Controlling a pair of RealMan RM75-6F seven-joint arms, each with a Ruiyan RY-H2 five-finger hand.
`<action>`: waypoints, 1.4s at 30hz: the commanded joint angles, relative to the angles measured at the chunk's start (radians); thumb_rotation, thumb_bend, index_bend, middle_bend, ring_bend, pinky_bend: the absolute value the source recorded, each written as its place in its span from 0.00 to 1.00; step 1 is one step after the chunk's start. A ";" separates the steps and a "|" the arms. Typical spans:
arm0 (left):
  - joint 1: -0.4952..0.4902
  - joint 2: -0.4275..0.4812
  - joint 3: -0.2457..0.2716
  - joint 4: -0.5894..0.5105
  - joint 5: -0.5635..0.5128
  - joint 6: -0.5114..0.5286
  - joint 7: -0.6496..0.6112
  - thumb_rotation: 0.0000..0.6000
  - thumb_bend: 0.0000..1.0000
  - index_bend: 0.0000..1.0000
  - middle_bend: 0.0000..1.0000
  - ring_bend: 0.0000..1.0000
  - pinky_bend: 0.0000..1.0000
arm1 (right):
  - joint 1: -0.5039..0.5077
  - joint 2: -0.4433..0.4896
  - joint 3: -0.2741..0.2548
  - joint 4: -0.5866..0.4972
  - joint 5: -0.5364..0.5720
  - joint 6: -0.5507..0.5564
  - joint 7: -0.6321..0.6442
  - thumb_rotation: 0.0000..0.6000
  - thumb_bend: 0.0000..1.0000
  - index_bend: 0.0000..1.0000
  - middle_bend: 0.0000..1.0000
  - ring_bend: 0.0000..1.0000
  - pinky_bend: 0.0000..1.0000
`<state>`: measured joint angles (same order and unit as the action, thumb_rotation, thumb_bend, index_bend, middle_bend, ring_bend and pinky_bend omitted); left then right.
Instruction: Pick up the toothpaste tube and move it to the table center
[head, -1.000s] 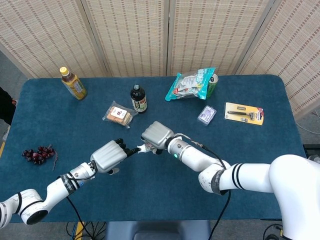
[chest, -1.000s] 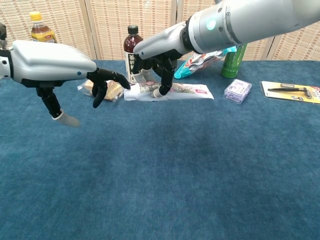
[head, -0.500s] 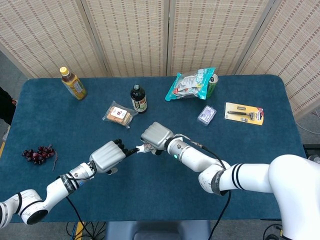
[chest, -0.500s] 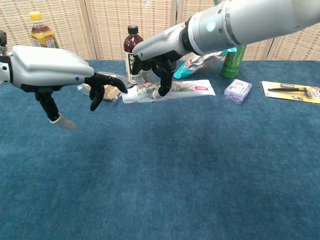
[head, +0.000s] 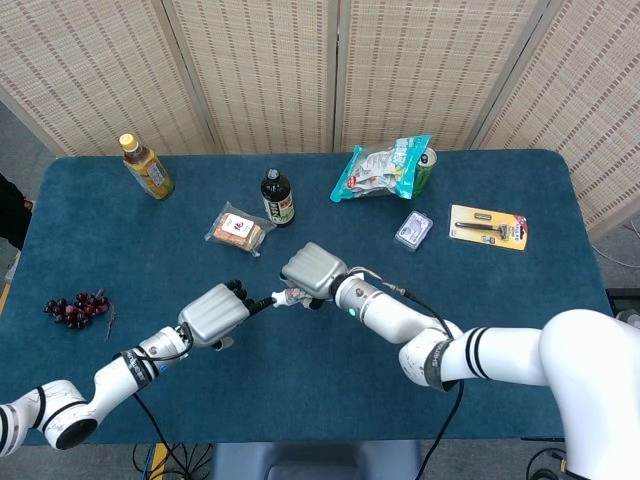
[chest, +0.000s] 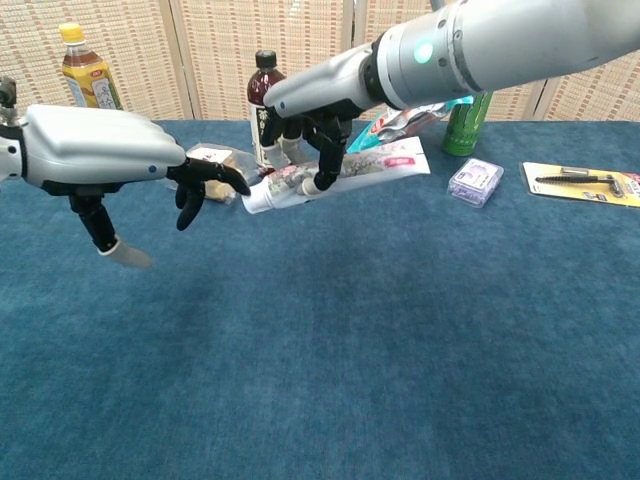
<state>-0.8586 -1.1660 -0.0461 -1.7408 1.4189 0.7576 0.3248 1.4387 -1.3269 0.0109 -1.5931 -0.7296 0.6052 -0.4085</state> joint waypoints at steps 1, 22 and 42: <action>-0.001 -0.003 0.003 0.001 -0.002 -0.003 0.003 1.00 0.17 0.13 0.45 0.35 0.22 | -0.004 0.000 0.002 0.000 -0.004 0.002 0.003 1.00 1.00 0.89 0.79 0.68 0.50; -0.006 -0.015 0.013 0.005 -0.019 -0.002 0.012 1.00 0.17 0.13 0.45 0.35 0.22 | -0.027 -0.002 0.019 0.002 -0.032 0.007 0.011 1.00 1.00 0.91 0.80 0.69 0.50; -0.005 -0.010 0.019 0.000 -0.013 0.009 -0.002 1.00 0.17 0.13 0.45 0.35 0.22 | -0.065 0.006 0.044 -0.006 -0.066 0.033 0.036 1.00 1.00 0.91 0.80 0.70 0.50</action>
<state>-0.8664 -1.1815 -0.0285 -1.7375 1.4067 0.7630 0.3217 1.3756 -1.3213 0.0543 -1.5985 -0.7953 0.6369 -0.3724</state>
